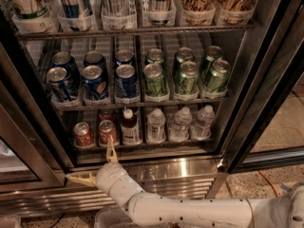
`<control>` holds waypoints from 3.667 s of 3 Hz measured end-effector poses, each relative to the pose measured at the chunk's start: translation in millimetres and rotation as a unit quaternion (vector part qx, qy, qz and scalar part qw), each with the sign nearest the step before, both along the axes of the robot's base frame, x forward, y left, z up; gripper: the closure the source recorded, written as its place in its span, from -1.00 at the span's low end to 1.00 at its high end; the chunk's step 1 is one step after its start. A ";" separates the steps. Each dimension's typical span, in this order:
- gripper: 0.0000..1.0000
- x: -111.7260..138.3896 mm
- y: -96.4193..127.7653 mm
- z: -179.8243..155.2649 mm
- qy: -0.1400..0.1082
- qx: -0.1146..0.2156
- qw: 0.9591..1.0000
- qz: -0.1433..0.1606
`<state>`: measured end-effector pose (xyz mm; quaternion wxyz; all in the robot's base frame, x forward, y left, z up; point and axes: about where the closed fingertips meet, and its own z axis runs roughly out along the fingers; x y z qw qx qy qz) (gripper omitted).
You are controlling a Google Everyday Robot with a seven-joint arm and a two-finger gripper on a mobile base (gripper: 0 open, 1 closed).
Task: Pick coke can from bottom shelf of fridge
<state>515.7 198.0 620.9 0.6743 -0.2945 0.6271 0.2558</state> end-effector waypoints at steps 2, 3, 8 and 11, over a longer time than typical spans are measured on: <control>-0.17 0.0 0.0 0.0 0.000 0.000 1.000 0.000; -0.29 0.0 0.0 0.0 0.000 0.000 1.000 0.000; -0.34 6.1 -0.2 -7.2 0.009 0.005 1.000 -0.004; -0.34 40.1 0.5 -19.1 0.017 0.008 1.000 -0.003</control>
Offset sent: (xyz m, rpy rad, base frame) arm 0.0000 0.0000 0.0000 0.0000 0.0000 0.0000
